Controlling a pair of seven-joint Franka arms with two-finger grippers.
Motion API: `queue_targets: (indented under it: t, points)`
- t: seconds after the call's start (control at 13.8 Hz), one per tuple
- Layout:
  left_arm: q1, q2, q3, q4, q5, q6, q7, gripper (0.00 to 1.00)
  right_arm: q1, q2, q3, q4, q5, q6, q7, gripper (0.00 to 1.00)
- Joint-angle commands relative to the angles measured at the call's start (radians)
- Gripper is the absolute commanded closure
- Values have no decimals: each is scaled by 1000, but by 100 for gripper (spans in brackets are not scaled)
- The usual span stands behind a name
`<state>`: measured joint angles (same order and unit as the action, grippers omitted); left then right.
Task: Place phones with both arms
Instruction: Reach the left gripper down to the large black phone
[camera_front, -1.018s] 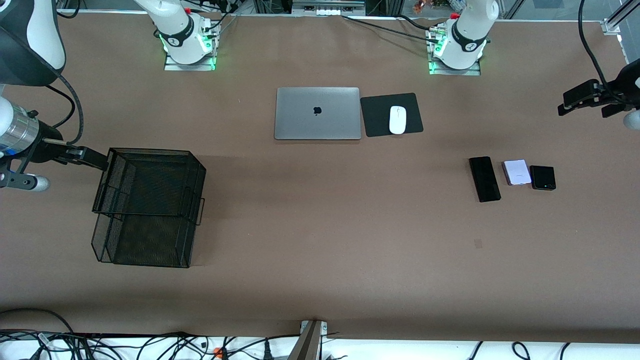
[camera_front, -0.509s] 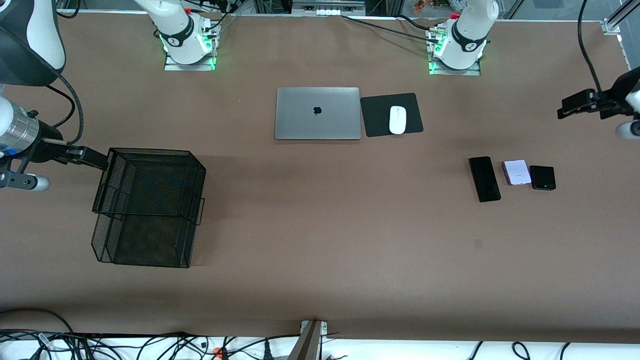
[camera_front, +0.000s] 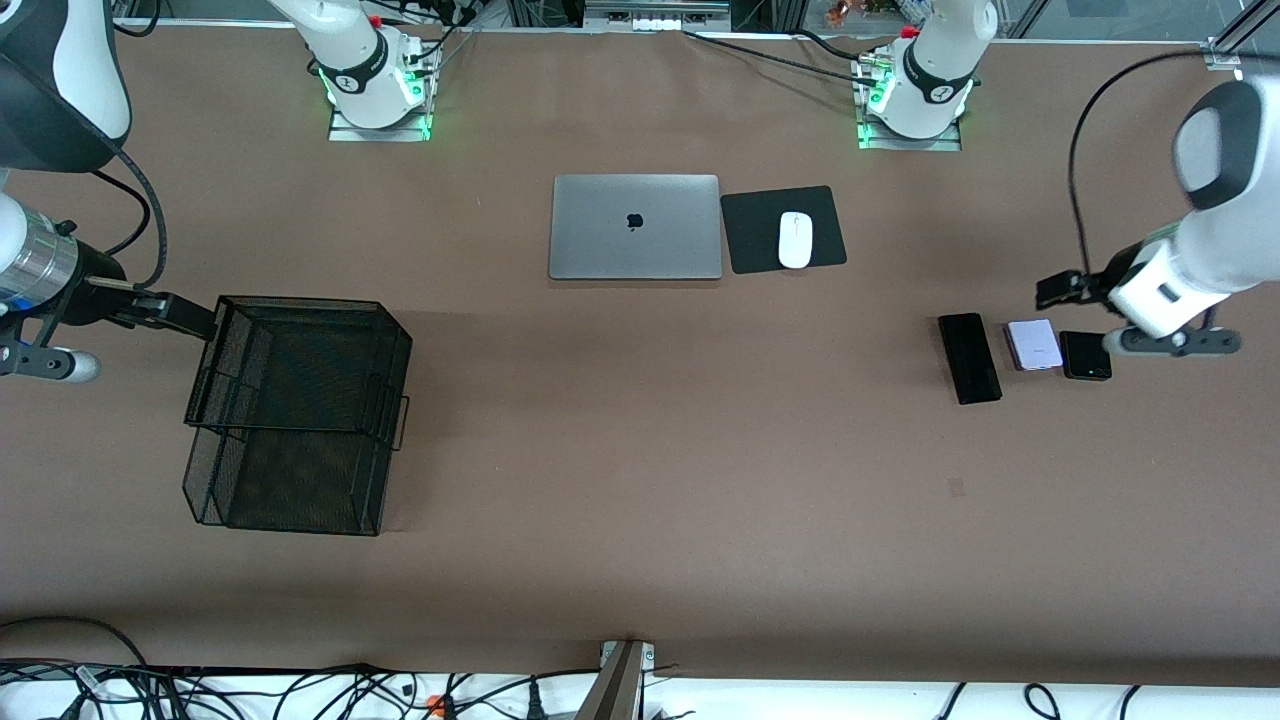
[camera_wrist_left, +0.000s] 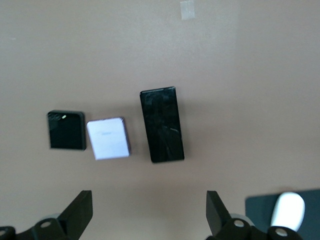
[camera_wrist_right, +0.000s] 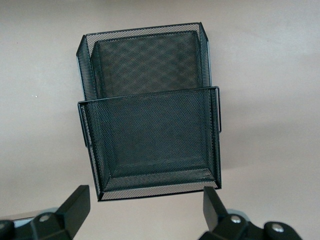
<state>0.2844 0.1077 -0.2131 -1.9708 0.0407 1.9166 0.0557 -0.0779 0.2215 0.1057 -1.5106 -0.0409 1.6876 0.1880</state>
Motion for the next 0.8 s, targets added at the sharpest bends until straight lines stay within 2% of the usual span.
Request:
queue_targets:
  t: [0.0, 0.22, 0.44, 0.73]
  points:
    - [9, 26, -3, -107, 18, 166, 20, 0, -8, 4, 3, 10, 21, -22, -7, 0]
    - [33, 53, -3, -224, 18, 391, 9, 0, -8, 2, 3, 9, 19, -28, -4, 0]
    - [61, 121, -3, -276, 18, 551, -8, 0, -8, 1, 3, 6, 19, -32, 5, 0]
    - [58, 190, -3, -382, 18, 804, -128, 0, -8, -2, 3, 1, 21, -32, 7, 0]
